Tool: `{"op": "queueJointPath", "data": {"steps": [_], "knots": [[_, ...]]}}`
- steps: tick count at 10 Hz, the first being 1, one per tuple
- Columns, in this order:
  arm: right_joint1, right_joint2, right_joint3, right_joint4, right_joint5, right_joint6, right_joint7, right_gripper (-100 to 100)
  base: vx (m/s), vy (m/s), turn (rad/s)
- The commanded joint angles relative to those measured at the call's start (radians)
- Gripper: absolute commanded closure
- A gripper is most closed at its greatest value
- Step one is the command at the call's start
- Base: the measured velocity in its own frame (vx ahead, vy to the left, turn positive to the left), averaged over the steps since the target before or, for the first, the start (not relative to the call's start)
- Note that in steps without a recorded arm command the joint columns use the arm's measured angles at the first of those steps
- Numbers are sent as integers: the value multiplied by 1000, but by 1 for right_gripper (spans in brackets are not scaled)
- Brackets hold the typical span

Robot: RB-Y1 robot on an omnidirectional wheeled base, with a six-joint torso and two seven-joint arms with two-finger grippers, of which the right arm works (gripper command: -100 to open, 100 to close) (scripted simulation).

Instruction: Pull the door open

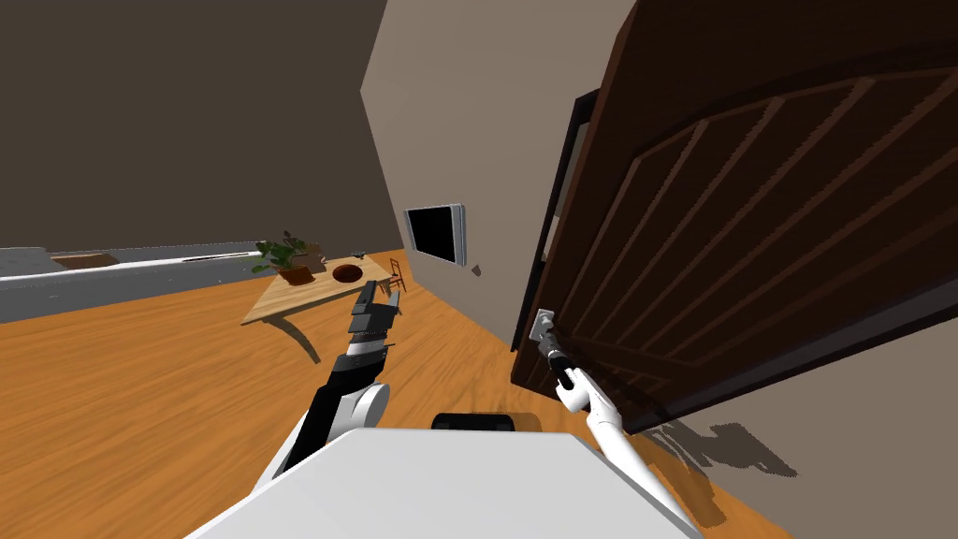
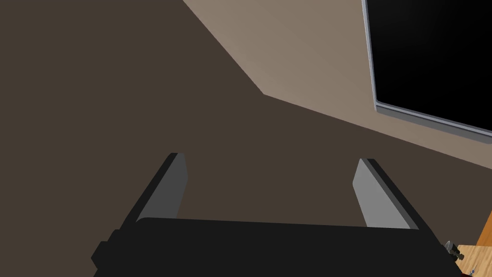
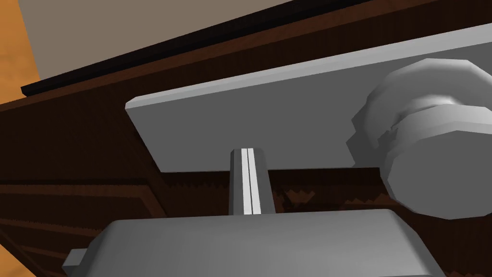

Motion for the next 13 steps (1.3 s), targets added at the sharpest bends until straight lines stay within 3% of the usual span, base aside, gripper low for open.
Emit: {"op": "queueJointPath", "data": {"steps": [1, 3, 4, 6, 7, 9, 10, 12, 13], "knots": [[12, 10, -4, -18, -11, -17, -44, -100, -14, 19, -66], [25, 32, -14, -38, -24, -43, -100, -100, -17, 20, -83], [25, 32, -14, -38, -24, -43, -108, -100, -13, 13, -33], [39, 59, -26, -61, -40, -73, -171, -100, -12, 7, -80], [39, 59, -26, -61, -40, -73, -185, -100, -12, 8, -48], [55, 88, -40, -86, -58, -107, -248, -100, -14, 9, -99], [55, 88, -40, -86, -58, -107, -266, -100, -14, 13, -43], [72, 119, -54, -112, -77, -142, -330, -100, -14, 12, -99], [72, 119, -54, -112, -77, -142, -348, -100, -14, 10, -50]]}}
